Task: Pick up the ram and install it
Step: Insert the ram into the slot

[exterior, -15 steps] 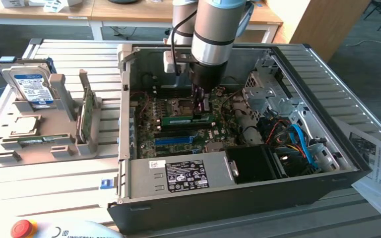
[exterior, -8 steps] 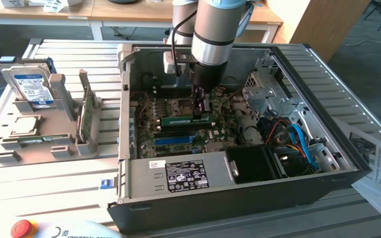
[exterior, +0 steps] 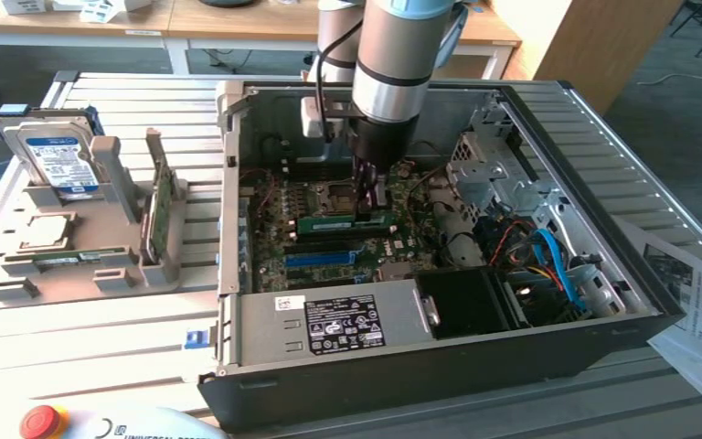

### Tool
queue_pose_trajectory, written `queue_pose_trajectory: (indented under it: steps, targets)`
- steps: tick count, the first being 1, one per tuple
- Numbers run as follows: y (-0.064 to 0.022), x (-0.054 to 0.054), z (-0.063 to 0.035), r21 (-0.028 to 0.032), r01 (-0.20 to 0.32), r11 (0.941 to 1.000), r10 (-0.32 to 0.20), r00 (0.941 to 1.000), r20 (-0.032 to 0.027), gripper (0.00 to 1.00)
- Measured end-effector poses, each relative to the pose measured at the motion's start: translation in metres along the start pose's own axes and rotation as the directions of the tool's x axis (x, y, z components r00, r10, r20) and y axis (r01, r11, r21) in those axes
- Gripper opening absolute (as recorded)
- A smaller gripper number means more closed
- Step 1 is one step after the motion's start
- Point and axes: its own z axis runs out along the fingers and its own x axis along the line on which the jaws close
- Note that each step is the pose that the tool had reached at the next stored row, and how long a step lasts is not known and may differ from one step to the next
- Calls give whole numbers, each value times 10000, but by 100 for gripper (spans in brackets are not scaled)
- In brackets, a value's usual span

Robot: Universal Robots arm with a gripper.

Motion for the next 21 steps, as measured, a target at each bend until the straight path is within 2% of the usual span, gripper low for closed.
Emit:
queue_pose_trajectory:
  steps: [17, 21]
  targets:
    - [-5, -1, 31, 0, 0, 10000, 0, 10000, -1, 12]
    - [-10, -1, 32, -22, 2, 10000, -2, 10000, -2, 12]
